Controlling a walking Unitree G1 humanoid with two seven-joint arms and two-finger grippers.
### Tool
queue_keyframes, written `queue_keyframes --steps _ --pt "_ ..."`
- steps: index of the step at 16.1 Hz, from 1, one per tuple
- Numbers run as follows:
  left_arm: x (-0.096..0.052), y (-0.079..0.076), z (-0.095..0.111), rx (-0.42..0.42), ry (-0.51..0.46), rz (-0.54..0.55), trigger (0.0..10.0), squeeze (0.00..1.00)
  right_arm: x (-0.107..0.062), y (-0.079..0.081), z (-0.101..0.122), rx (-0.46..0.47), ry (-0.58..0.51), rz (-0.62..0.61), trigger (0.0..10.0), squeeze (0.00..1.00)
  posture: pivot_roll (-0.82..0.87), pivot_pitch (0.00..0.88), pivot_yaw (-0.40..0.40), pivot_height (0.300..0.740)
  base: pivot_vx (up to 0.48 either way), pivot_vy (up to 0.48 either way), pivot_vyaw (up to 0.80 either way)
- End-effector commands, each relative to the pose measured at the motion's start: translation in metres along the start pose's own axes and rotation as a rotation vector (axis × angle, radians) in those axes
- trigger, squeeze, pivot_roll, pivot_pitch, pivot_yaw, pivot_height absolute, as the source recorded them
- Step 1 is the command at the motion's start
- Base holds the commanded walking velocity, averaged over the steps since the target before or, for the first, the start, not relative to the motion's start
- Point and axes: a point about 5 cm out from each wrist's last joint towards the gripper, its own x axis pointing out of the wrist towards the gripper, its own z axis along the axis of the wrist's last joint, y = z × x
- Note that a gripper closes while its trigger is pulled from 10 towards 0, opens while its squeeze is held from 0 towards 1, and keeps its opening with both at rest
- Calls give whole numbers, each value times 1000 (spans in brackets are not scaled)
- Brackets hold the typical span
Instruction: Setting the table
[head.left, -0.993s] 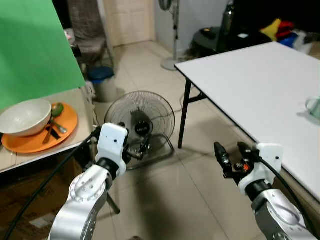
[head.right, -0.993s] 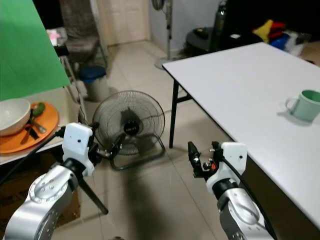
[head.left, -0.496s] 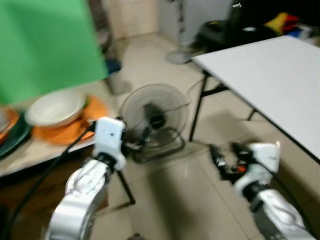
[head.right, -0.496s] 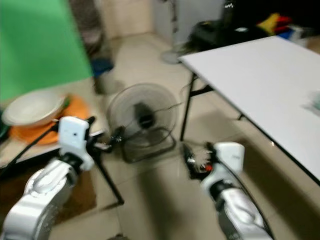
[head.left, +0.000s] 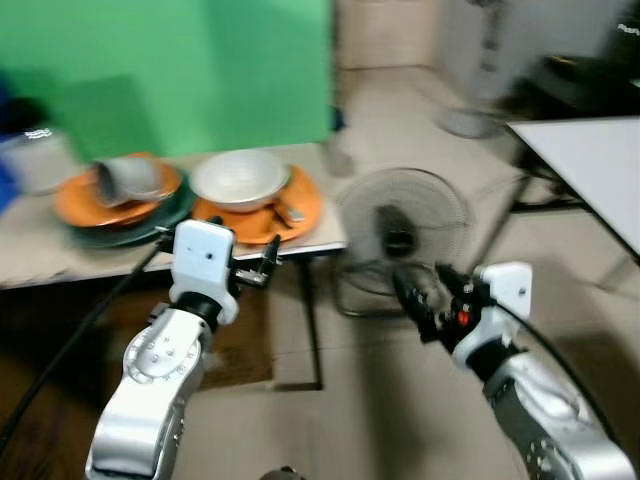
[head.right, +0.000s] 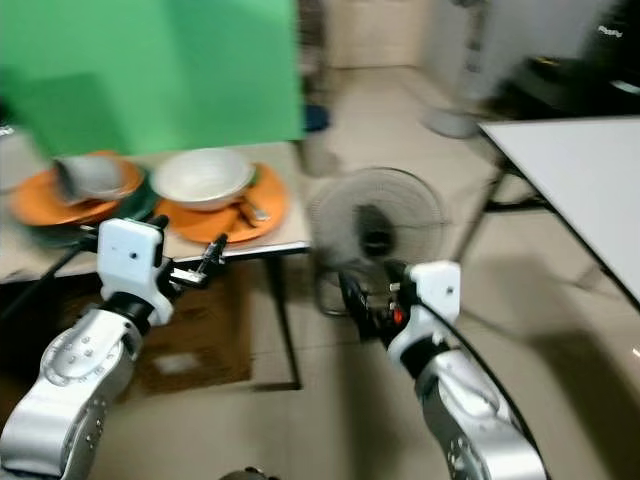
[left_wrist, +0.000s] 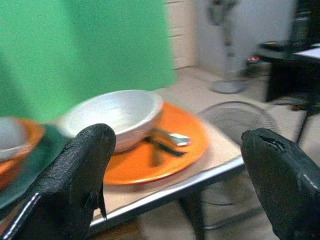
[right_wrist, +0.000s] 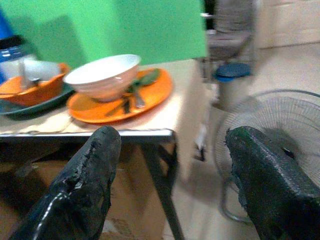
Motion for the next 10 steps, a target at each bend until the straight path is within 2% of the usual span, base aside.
queue_keyframes --steps 1,2,10 --pt "2 1 1 3 3 2 10000 0 3 0 0 1 2 -9 10000 0 124 0 62 740 277 0 800" --pt "3 2 1 4 2 0 10000 0 5 -1 1 -5 -2 -22 10000 0 127 0 58 740 281 0 800" --pt "7 12 14 32 -29 12 10000 0 19 1 10 8 -33 -44 10000 0 144 0 45 740 314 0 0"
